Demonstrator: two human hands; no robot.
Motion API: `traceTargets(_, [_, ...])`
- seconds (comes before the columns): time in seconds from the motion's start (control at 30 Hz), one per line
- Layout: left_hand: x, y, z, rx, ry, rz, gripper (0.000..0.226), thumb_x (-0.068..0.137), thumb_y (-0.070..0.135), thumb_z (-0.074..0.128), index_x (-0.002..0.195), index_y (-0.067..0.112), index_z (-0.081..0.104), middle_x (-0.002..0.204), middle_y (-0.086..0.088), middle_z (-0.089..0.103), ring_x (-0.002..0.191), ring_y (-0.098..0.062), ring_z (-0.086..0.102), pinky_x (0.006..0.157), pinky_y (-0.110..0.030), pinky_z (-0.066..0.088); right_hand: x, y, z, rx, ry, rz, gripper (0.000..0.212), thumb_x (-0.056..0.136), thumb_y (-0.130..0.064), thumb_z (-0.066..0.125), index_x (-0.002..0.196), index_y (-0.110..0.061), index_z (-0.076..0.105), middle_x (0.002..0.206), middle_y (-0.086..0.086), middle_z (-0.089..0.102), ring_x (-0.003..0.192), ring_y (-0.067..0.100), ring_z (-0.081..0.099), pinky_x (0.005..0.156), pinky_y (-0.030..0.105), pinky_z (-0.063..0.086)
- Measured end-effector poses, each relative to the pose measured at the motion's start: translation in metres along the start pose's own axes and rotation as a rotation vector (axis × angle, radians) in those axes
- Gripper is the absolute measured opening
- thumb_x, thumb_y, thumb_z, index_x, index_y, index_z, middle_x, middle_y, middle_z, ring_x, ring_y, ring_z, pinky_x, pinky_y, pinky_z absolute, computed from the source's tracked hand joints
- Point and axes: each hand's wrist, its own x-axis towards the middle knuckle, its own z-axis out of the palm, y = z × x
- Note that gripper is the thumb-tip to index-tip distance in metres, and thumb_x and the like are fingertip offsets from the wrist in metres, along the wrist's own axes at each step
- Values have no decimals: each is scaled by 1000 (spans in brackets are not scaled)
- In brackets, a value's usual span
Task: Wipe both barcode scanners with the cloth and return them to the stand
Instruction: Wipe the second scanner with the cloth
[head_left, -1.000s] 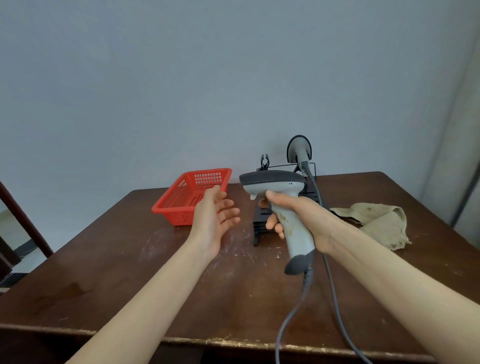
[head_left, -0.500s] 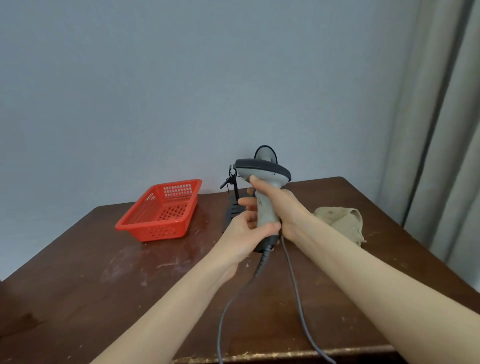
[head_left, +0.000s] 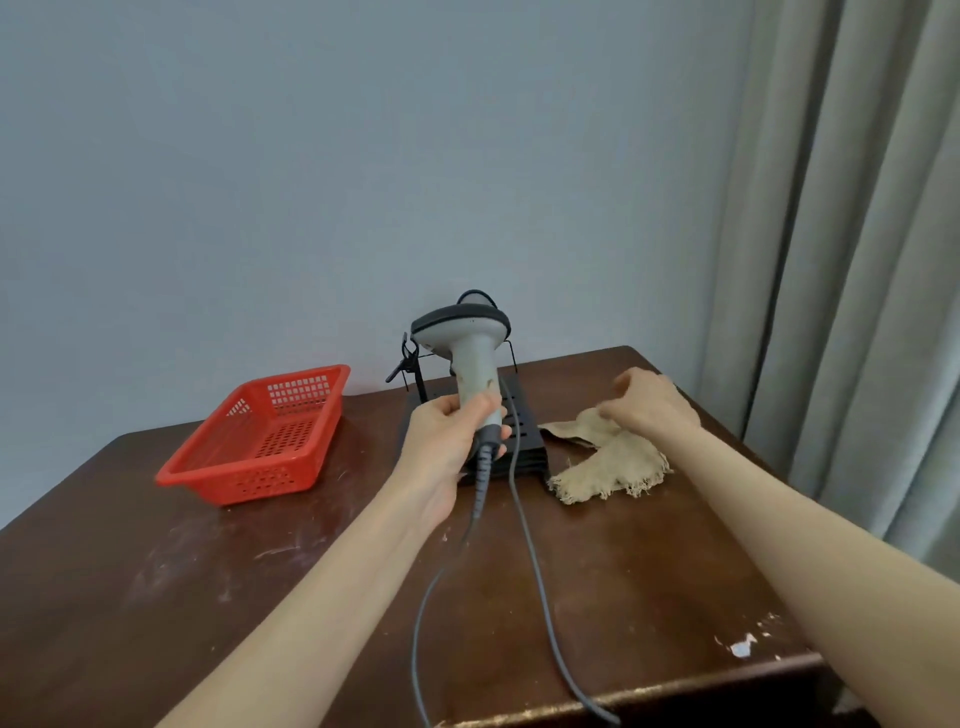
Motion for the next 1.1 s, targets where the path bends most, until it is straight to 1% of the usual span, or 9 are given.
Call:
traceTargets(0.17, [3,-3,-9,28,7,10,17,88,17,63,95,2,60,88,-9,67,56,-7,64,56,-24,55,9,18,16,-331,-170,12,73,76,-15,51,144,-32,32,150,5,23,132,33,31,102,43,41])
traceTargets(0.33, [5,-3,-21,44,39,25,10,89,15,61,90,5,60,88,-11,67,54,-7,64,54,-23,54,16,19,25,-309,-228,-8,63,72,-12,54,134,-22,48,116,4,58,96,23,60,79,34,53])
traceTargets(0.47, [6,-4,-29,40,52,33,12,89,17,61,90,5,60,87,-9,67,54,-6,63,54,-22,54,20,11,27,-221,-30,-52,36,75,-18,57,111,-18,63,94,4,64,88,25,63,76,32,53])
traceTargets(0.63, [9,-5,-35,24,74,36,14,89,19,61,92,5,60,86,-7,68,57,-6,65,54,-22,55,19,1,17,-374,341,-346,34,82,-31,55,115,-21,55,105,4,64,103,28,52,80,36,41])
traceTargets(0.73, [11,-6,-36,21,72,35,12,89,18,61,93,6,60,88,-8,68,60,-8,65,56,-23,55,15,9,26,-597,118,-381,46,79,-59,53,116,-31,57,111,-1,63,110,24,50,87,38,37])
traceTargets(0.8, [11,-7,-37,22,70,28,11,89,16,61,93,6,60,89,-9,68,62,-9,65,58,-24,55,10,14,30,-381,-25,-272,48,80,-68,44,107,-35,65,106,-2,67,104,22,57,85,36,41])
traceTargets(0.9, [11,-10,-39,17,73,12,14,90,16,60,96,3,61,90,-9,68,59,-8,64,55,-23,54,11,16,24,-72,48,-150,35,87,-57,47,94,-30,69,103,2,69,90,23,62,72,32,47])
traceTargets(1.0, [11,-13,-41,-14,78,-8,21,89,17,61,101,-1,61,86,-8,68,57,-7,64,52,-21,54,16,17,21,-162,-16,-79,39,81,-52,61,112,-27,61,115,1,63,104,24,60,76,32,45])
traceTargets(1.1, [9,-14,-41,-71,79,-46,26,89,18,61,103,-5,61,82,-9,67,56,-8,63,50,-21,53,13,13,27,-235,-121,-5,54,74,-58,65,112,-20,58,104,0,61,97,23,59,74,32,45])
